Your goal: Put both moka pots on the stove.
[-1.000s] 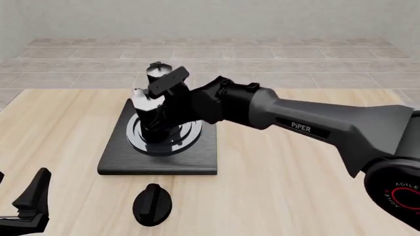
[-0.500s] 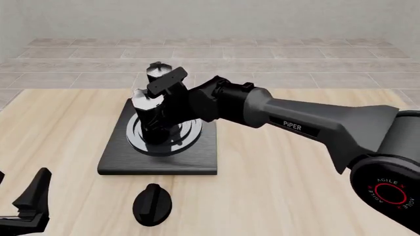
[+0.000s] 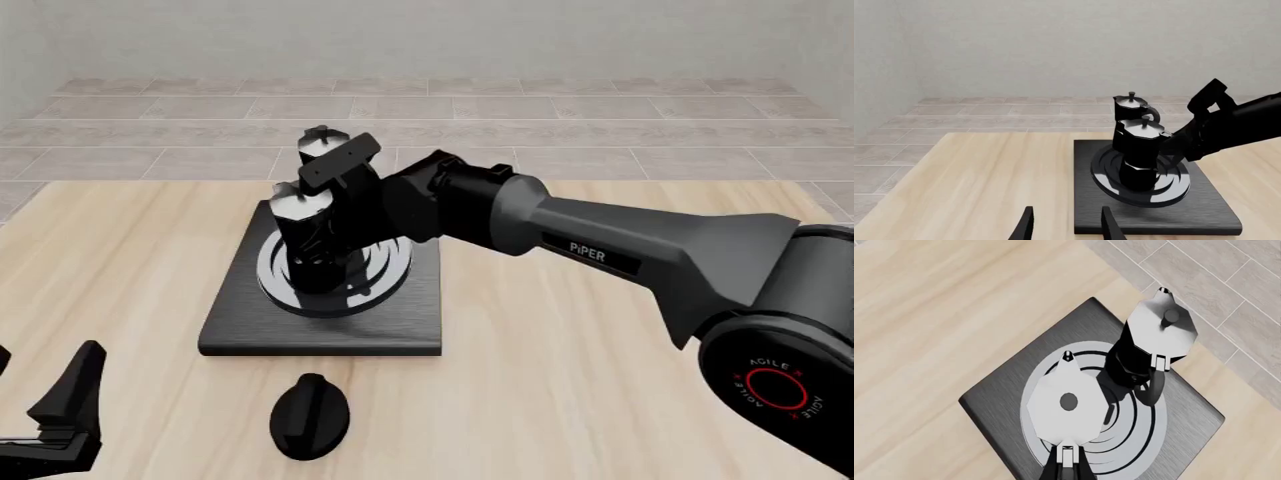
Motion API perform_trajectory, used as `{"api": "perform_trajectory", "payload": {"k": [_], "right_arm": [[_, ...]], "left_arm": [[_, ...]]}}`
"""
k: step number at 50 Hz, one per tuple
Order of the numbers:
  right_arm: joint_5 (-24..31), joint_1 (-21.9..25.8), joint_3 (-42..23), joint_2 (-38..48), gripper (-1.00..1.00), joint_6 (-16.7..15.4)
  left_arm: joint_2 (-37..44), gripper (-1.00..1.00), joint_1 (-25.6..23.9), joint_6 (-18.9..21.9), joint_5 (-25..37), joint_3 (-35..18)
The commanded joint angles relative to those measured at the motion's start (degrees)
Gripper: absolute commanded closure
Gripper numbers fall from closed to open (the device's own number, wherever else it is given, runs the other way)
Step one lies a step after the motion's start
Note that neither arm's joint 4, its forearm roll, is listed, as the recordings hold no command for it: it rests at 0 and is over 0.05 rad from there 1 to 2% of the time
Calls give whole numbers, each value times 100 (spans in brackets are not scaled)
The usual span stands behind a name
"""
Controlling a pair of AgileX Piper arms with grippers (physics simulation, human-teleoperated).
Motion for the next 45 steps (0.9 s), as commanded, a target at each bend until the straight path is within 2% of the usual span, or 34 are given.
{"api": "perform_trajectory", "payload": {"k": [1,13,14,34,45], "right_arm": [[2,-36,-107,2,100,88],[-17,-71,-127,-15,100,-17],[-14,-70,-130,-18,-100,-10],[40,8,-30,-197,-100,-67],[260,-47,69,-557,-100,-147]], "left_arm": [[15,-100,-3,6,-18,5],[0,-100,0,9,0,-1],[-9,-100,-1,11,6,1],[-40,-100,1,39,36,1],[-35,-100,1,59,19,7]]}}
